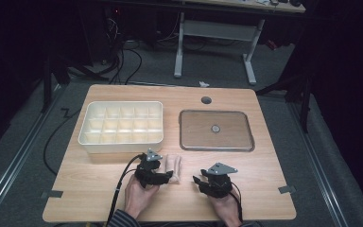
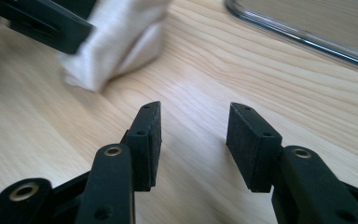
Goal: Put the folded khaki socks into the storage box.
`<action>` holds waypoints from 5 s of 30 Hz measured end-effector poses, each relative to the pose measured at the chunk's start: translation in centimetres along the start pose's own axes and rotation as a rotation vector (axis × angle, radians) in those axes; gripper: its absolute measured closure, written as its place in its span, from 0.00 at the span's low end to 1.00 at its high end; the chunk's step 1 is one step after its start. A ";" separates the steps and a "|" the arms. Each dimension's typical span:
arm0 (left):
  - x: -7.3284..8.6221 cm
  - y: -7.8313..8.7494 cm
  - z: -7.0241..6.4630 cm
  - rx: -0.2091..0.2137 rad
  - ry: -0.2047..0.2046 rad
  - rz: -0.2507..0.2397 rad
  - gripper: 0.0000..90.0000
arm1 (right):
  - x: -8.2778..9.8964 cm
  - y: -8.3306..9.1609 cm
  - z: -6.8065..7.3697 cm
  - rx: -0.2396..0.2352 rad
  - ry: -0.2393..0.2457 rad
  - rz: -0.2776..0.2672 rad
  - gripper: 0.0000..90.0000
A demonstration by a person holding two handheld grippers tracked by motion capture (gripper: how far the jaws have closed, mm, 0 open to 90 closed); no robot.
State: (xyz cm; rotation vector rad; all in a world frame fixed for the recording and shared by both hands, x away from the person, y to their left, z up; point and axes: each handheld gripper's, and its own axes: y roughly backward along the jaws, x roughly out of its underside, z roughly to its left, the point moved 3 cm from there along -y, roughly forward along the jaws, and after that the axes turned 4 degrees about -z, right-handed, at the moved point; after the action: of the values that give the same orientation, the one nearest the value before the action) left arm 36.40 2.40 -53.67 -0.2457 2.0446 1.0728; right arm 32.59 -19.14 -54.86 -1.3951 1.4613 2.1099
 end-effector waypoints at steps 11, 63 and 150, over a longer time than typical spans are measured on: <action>-1.7 0.6 1.4 -0.005 -0.072 0.029 0.41 | 1.4 1.8 -3.6 0.097 -0.029 -0.001 0.60; -1.2 -1.8 -0.6 -0.002 -0.134 0.031 0.80 | 2.6 3.9 -10.1 0.288 -0.136 0.020 0.42; -6.0 7.6 4.0 0.104 -0.038 -0.089 0.80 | 2.5 3.7 -10.1 0.274 -0.131 0.021 0.40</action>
State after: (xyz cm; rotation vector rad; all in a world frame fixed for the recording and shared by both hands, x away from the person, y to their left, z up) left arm 38.89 9.08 -46.03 -0.2585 2.0294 0.9071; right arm 34.76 -29.98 -55.14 -1.1251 1.6429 1.8854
